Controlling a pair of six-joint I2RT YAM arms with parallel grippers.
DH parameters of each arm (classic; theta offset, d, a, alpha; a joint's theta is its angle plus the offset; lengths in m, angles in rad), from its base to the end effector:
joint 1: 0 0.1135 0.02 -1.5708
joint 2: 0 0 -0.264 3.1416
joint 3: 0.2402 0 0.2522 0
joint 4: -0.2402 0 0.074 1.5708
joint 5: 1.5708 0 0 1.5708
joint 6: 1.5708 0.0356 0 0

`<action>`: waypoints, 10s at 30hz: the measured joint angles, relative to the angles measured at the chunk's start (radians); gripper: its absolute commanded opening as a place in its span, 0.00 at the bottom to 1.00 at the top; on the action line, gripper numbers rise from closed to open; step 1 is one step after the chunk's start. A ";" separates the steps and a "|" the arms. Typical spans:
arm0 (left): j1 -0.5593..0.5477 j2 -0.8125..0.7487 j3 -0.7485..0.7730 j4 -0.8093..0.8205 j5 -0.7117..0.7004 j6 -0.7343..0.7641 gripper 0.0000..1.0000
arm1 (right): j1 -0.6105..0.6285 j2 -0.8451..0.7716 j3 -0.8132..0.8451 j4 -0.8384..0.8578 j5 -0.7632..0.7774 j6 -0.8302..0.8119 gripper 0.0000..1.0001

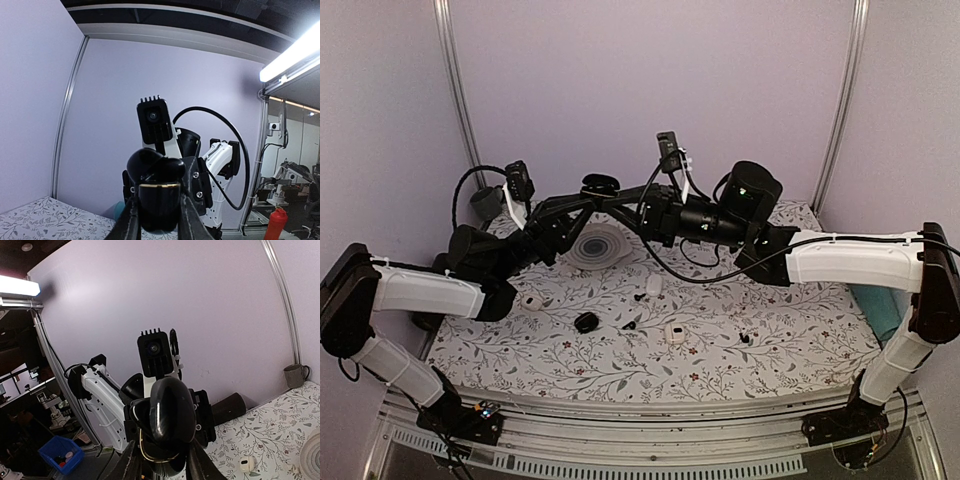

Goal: Insert the wireless bluetooth earbuds into the charging case
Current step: Pass from the left arm to the right, then pass from the right arm to the left, then adjust the right earbud in the right side groove of the charging case.

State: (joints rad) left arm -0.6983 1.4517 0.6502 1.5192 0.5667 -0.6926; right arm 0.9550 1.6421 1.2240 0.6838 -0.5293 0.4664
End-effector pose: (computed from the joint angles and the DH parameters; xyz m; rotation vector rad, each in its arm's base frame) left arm 0.2026 -0.1950 0.3098 0.5934 0.9203 -1.5061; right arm 0.2095 0.3272 0.3597 -0.8387 1.2661 1.5158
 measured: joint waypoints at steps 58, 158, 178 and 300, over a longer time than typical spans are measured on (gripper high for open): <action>0.092 -0.225 0.099 -0.700 0.275 0.207 0.45 | -0.035 0.014 0.013 -0.129 -0.136 -0.105 0.04; 0.101 -0.190 0.004 -0.667 0.182 0.259 0.00 | -0.043 -0.223 -0.110 -0.444 0.188 -0.115 0.76; 0.104 -0.193 0.004 -0.666 0.183 0.302 0.00 | 0.038 -0.073 0.243 -0.746 0.249 -0.066 0.58; 0.098 -0.182 -0.029 -0.740 0.039 0.386 0.00 | 0.066 0.098 0.461 -1.011 0.385 0.020 0.43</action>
State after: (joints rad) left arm -0.6003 1.2701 0.6216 0.7795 0.6056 -0.3061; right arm 1.0214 1.7397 1.6848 -0.3271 -0.1444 0.4866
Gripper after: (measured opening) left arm 0.229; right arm 0.435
